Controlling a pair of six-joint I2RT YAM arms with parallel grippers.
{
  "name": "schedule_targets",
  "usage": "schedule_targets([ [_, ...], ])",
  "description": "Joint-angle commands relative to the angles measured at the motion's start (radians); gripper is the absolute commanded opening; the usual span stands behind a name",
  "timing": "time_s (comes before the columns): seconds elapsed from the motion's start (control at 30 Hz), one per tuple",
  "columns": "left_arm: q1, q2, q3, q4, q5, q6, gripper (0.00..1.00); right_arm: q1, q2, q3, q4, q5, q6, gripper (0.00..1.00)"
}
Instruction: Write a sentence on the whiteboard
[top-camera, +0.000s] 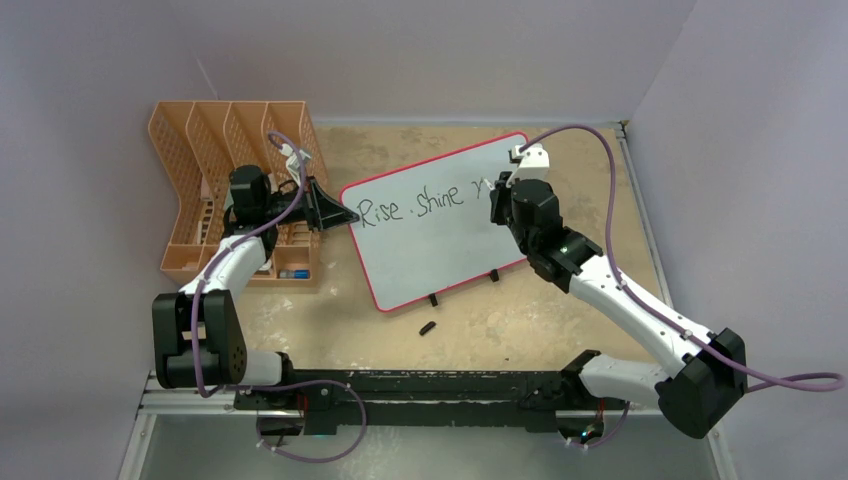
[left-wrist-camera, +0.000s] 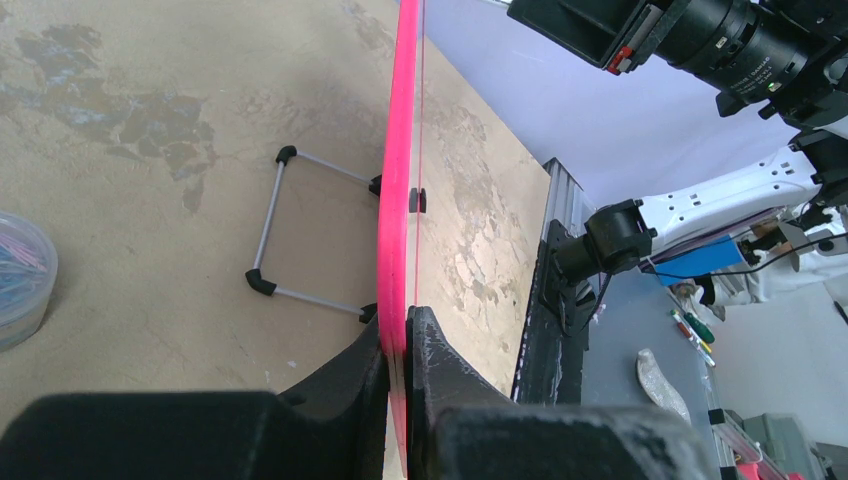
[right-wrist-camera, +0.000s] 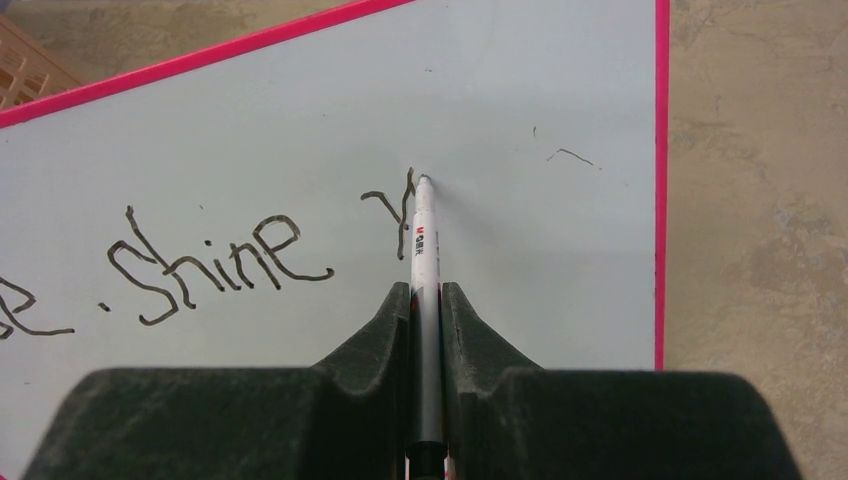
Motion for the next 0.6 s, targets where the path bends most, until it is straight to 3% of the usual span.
schedule_targets([
  [0.0, -0.008, -0.014, 0.029, -0.002, -0.022, 0.037, 0.0, -0.005, -0.019, 0.0, 0.003, -0.021, -0.003, 0.0],
  [0.57, -0.008, -0.015, 0.029, -0.002, -0.019, 0.037, 0.0, -0.006, -0.035, -0.032, -0.048, 0.024, -0.001, 0.0],
])
